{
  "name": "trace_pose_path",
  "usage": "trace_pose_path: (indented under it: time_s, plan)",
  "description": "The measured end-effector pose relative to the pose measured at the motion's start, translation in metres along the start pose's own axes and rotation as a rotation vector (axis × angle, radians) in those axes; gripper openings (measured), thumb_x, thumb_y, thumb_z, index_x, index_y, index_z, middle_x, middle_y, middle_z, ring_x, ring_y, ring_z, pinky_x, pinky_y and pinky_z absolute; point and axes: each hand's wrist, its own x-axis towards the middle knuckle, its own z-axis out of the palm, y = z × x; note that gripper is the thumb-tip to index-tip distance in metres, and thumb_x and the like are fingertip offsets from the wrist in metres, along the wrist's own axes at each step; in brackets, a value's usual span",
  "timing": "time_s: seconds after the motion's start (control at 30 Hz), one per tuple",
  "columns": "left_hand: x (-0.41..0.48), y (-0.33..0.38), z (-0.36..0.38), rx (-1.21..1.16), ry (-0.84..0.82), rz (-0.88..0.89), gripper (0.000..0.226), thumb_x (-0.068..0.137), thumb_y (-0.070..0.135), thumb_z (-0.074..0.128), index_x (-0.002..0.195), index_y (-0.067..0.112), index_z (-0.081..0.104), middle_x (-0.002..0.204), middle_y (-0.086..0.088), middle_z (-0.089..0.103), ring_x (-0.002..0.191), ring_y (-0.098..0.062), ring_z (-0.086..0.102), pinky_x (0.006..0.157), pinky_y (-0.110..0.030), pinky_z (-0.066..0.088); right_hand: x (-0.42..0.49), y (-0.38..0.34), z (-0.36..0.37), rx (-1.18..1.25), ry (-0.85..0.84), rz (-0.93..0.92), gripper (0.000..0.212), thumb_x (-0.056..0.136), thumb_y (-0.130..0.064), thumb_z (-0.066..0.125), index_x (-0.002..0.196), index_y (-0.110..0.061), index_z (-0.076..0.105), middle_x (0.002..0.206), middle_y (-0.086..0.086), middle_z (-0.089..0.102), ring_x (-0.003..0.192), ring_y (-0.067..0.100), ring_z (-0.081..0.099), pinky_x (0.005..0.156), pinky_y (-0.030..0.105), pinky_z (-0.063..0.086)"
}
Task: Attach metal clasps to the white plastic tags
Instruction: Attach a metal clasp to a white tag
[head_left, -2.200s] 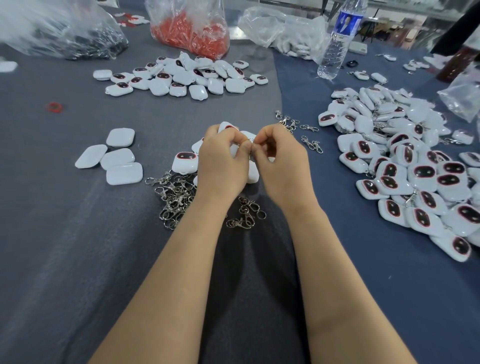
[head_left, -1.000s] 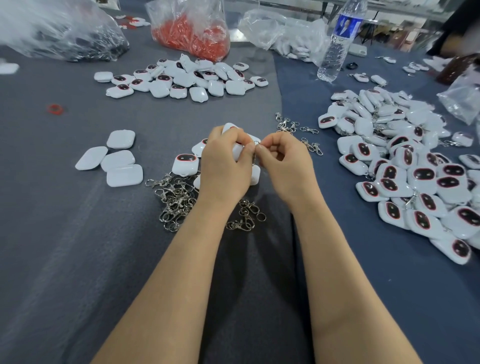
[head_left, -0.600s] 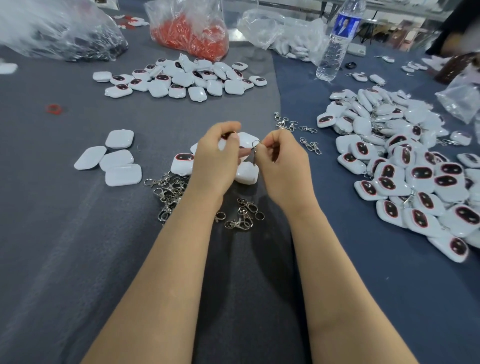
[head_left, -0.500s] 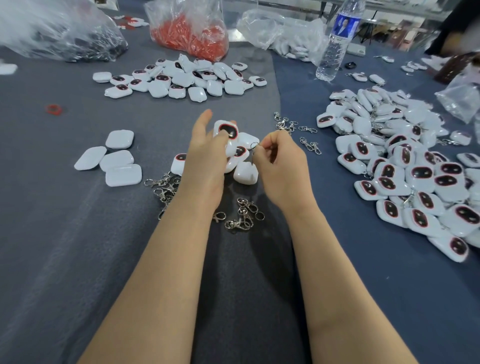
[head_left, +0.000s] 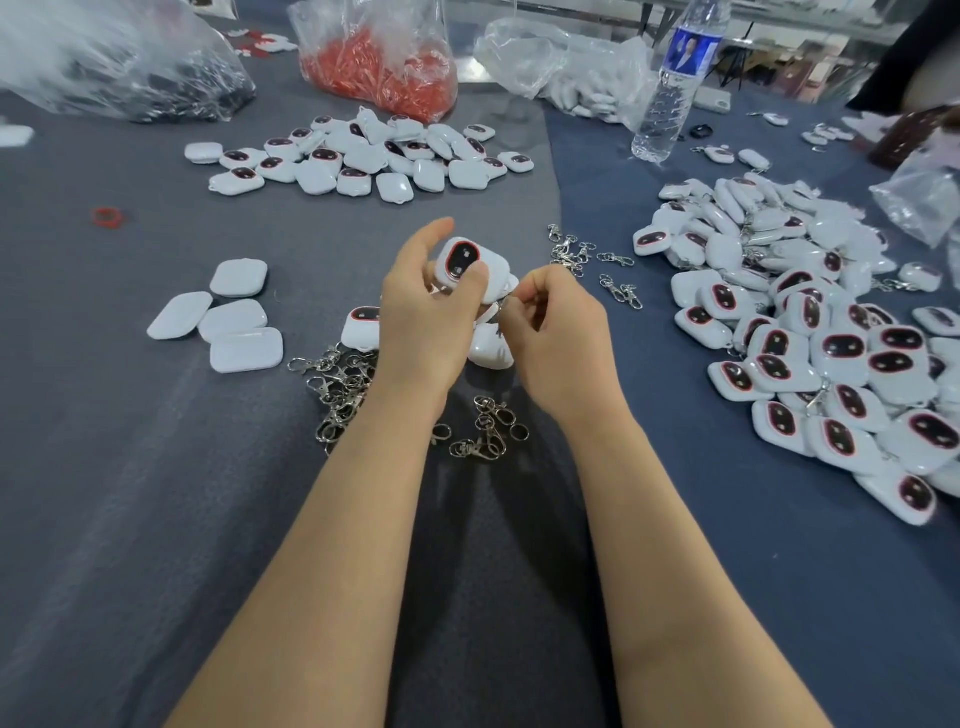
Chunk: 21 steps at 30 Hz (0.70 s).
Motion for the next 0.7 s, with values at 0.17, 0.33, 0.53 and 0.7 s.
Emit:
trace_pose_path:
  time_s: [0.17,0.33,0.53,0.7]
  plan:
    - [-0.0017,-0.0006,-0.0035,0.172,0.012,0.105,0.026,0.087,0.018,0.062,0.112,0.018,0.059,0.087,0.01,0.058,0.09,-0.02,0.065,0.082,-0.037,0.055,-0.0005,-0.0002,-0.0006,-0.024,-0.003,-0.005,0.006,0.087,-0.005,0.054,0.083,-0.009,0.052,0.071,-0.001,0.051,0.064,0.01,0.041,0.057,0.016,0.034]
    - [-0.0017,-0.0017,-0.0071,0.255,0.018,0.145,0.014,0.088,0.014,0.058,0.098,0.015,0.05,0.069,0.009,0.057,0.049,-0.004,0.059,0.053,-0.017,0.05,-0.0007,-0.0001,-0.0004,-0.03,0.005,-0.001,0.008,0.086,-0.004,0.054,0.082,-0.01,0.052,0.072,-0.001,0.052,0.065,0.01,0.042,0.058,0.015,0.035]
    - [-0.003,-0.0015,-0.0053,0.33,0.004,0.196,0.012,0.085,0.014,0.059,0.094,0.016,0.051,0.07,0.008,0.056,0.062,-0.003,0.058,0.057,-0.011,0.046,-0.0012,0.0006,0.0001,-0.054,-0.025,0.001,0.007,0.088,-0.005,0.053,0.084,-0.01,0.05,0.079,0.006,0.055,0.066,0.012,0.043,0.058,0.021,0.034]
    - [-0.003,-0.003,-0.0051,0.392,0.033,0.231,0.015,0.082,0.014,0.061,0.091,0.017,0.05,0.068,0.013,0.053,0.06,0.002,0.053,0.054,-0.004,0.038,-0.0008,0.0013,0.0014,-0.098,-0.057,0.006,0.011,0.09,-0.008,0.053,0.082,-0.012,0.047,0.081,0.003,0.053,0.067,0.011,0.042,0.058,0.019,0.034]
